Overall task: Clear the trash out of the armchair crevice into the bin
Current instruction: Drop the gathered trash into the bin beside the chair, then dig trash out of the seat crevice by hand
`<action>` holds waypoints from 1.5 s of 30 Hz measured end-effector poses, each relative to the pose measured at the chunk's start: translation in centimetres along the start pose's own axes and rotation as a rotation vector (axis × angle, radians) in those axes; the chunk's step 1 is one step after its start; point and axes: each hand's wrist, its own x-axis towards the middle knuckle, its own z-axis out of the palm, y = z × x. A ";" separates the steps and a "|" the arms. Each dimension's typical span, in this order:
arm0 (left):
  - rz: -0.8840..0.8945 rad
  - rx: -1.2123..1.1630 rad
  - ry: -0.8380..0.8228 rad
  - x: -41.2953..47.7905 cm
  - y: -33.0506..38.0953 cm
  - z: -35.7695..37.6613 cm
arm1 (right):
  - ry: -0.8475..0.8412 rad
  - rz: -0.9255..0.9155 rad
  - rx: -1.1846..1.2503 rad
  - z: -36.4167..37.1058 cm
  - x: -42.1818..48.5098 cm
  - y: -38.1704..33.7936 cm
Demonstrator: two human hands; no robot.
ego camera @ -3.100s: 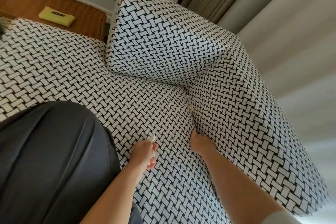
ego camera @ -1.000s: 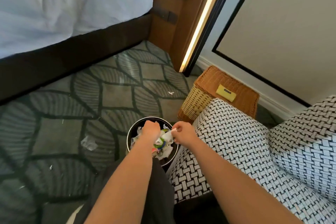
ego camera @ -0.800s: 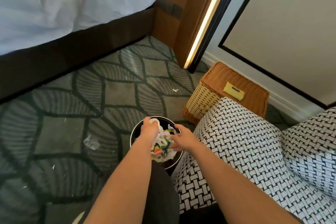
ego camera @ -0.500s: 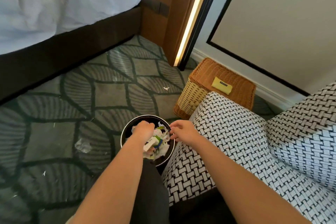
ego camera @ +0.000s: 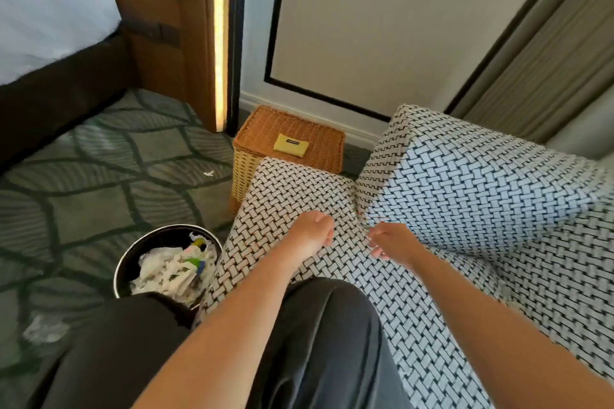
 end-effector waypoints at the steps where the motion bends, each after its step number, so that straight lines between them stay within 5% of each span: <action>1: 0.017 0.026 -0.038 0.0 0.6 1.6 | 0.025 0.037 0.014 -1.0 -0.6 1.9; 8: 0.147 0.265 -0.294 -0.3 1.8 13.8 | 0.200 0.307 -0.110 -4.6 -6.6 14.8; 12: 0.185 0.357 -0.432 -0.9 0.4 19.4 | 0.439 0.486 -0.185 -3.9 -10.3 21.6; 18: 0.213 0.220 -0.343 -1.3 -3.1 24.3 | 0.553 0.590 -0.439 -1.4 -11.8 25.7; 24: 0.393 0.211 -0.226 0.7 -4.4 27.3 | 0.700 0.562 -0.363 -2.3 -9.1 26.1; 33: 0.744 0.722 -0.136 3.9 -3.8 30.6 | 0.724 0.618 -0.124 -3.9 -6.0 26.0; 45: 0.810 1.006 -0.182 11.0 0.6 38.0 | 0.773 0.632 0.101 -4.6 -5.0 26.7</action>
